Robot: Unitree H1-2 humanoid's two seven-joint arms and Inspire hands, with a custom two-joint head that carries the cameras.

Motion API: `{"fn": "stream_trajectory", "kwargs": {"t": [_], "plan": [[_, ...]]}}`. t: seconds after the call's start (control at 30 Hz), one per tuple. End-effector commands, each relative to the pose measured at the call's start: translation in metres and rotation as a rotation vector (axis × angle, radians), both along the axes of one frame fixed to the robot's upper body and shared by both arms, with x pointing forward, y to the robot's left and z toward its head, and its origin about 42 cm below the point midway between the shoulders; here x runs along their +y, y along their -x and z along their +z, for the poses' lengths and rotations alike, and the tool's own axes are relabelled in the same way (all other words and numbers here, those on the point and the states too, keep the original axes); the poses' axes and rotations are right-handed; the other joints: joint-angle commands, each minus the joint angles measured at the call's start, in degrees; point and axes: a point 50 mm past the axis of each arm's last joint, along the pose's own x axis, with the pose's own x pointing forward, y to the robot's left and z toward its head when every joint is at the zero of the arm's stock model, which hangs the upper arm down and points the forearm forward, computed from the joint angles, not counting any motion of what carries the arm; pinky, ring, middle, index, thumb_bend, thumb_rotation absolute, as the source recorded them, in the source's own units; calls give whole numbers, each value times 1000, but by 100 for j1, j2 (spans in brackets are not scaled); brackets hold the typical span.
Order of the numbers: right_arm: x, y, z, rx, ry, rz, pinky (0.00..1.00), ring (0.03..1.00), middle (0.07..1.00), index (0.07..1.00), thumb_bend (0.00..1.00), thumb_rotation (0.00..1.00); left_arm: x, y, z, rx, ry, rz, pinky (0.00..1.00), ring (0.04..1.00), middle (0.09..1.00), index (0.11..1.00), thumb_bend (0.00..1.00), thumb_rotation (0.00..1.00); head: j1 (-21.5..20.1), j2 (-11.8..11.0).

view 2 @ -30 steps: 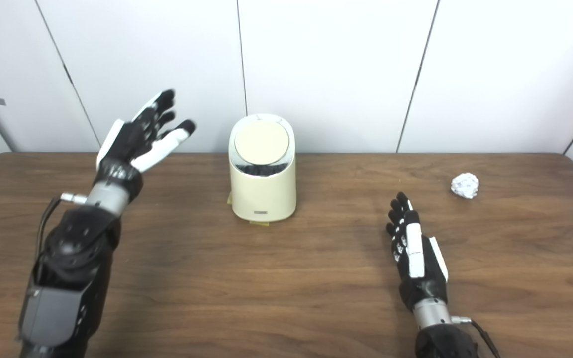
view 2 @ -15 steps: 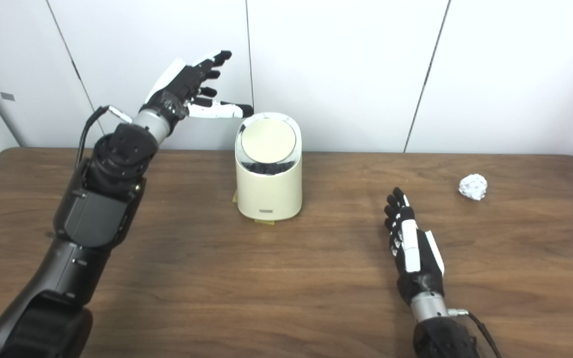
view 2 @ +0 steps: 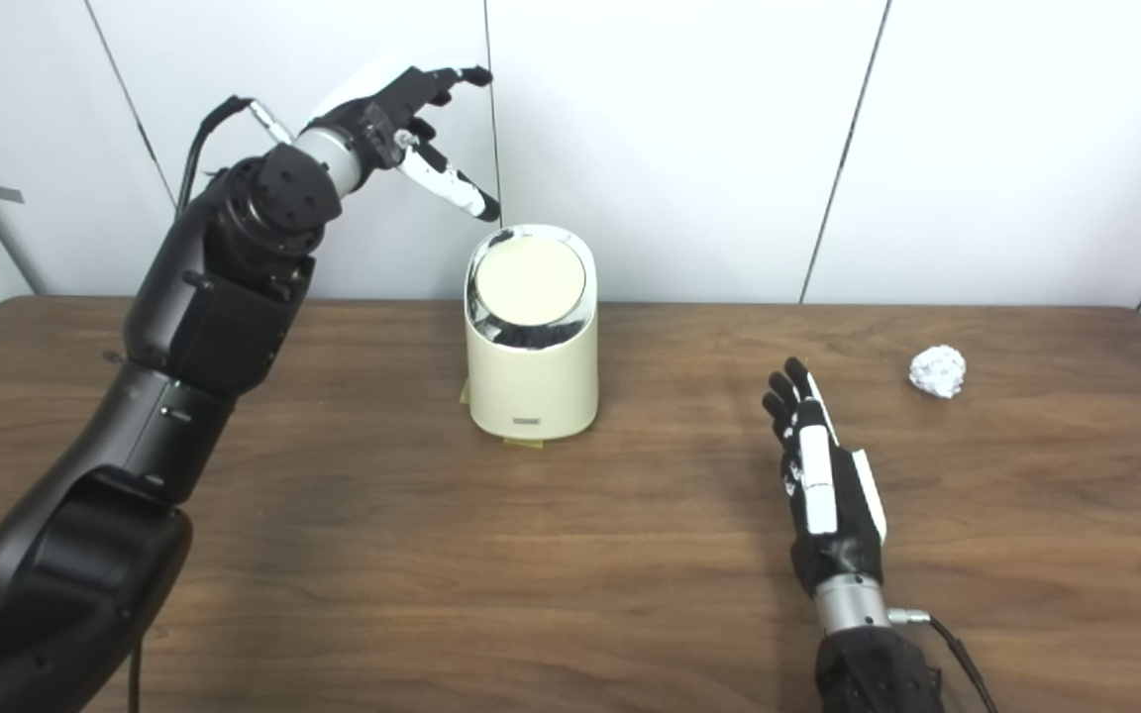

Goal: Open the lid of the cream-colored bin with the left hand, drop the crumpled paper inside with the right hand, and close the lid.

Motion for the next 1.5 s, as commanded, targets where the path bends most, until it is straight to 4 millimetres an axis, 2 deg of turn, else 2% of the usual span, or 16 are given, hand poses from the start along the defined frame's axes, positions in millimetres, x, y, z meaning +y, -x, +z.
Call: {"fn": "stream_trajectory", "kwargs": {"t": [0.0, 0.4, 0.53, 0.7, 0.8, 1.07, 1.33, 1.47], "plan": [[16, 0, -6, -22, -58, -1, 1000, 956, 955, 951, 592, 1000, -11, -1, 44, -113, -33, -9, 819, 957, 992, 943, 884, 64, 5, -2], [20, -2, -6, -28, -65, -16, 1000, 937, 945, 946, 569, 1000, -43, -5, 27, -113, -79, -52, 783, 943, 977, 926, 893, 53, -2, -30], [19, -2, -6, -23, -72, -20, 1000, 941, 944, 941, 565, 1000, -51, -6, 15, -105, -118, -75, 807, 946, 973, 943, 889, 85, 11, -19], [19, 0, -3, -28, -80, -19, 1000, 945, 946, 940, 578, 1000, -63, -6, 0, -127, -183, -115, 785, 931, 975, 934, 902, 95, -3, 19], [19, 1, -1, -31, -77, -21, 1000, 941, 943, 939, 594, 1000, -65, -6, -5, -144, -212, -121, 796, 930, 971, 921, 913, 59, -15, 40], [15, 4, -1, -35, -69, -29, 1000, 949, 949, 943, 606, 1000, -67, -8, -16, -172, -276, -108, 804, 918, 945, 901, 921, 61, -30, 41], [13, 6, -1, -29, -64, -27, 1000, 953, 957, 947, 618, 1000, -63, -8, -16, -163, -279, -101, 860, 928, 941, 905, 911, 60, -13, 108], [12, 6, -1, -22, -58, -24, 1000, 954, 957, 950, 621, 1000, -58, -9, -15, -155, -277, -87, 817, 919, 940, 904, 902, 69, -35, 110]]}}
